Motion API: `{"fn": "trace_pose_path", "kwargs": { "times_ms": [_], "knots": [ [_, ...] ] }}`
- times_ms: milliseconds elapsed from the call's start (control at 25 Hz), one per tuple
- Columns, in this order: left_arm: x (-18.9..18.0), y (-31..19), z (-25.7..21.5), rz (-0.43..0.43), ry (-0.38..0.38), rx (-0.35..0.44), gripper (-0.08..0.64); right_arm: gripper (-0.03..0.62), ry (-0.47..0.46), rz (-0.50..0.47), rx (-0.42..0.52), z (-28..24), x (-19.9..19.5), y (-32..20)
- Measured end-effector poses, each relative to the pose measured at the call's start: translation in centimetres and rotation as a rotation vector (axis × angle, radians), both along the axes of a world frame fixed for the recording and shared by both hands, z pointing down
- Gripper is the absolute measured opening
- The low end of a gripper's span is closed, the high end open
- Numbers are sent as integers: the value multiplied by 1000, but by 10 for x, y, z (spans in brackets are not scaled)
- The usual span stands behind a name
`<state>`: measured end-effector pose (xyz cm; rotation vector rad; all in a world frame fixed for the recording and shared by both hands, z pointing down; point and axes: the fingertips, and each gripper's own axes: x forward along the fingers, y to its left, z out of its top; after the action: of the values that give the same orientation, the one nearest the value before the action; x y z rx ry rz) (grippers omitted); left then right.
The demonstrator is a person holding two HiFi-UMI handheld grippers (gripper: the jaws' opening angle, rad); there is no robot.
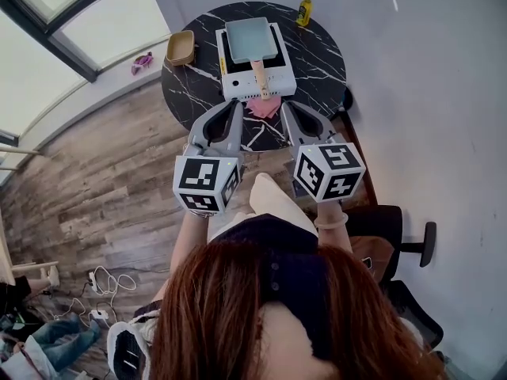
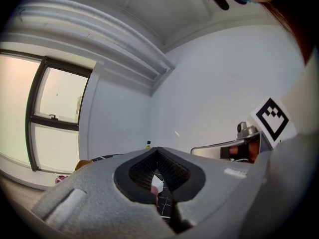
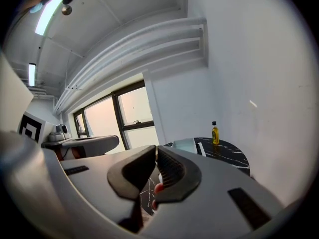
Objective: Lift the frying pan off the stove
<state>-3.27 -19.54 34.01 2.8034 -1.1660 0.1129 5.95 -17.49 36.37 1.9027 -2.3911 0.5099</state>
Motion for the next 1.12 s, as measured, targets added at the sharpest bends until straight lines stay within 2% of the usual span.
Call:
{"fn": "trace_pose_path", "kwargs": {
  "times_ms": [280,1120],
  "knots": [
    [13,-28,7,-8,-10,-11,12,30,14,-27,-40,14,11,-30],
    [35,-97,25,-73,-28,-58,12,100,-19,-114,-159,57,32,-102]
  ]
}}
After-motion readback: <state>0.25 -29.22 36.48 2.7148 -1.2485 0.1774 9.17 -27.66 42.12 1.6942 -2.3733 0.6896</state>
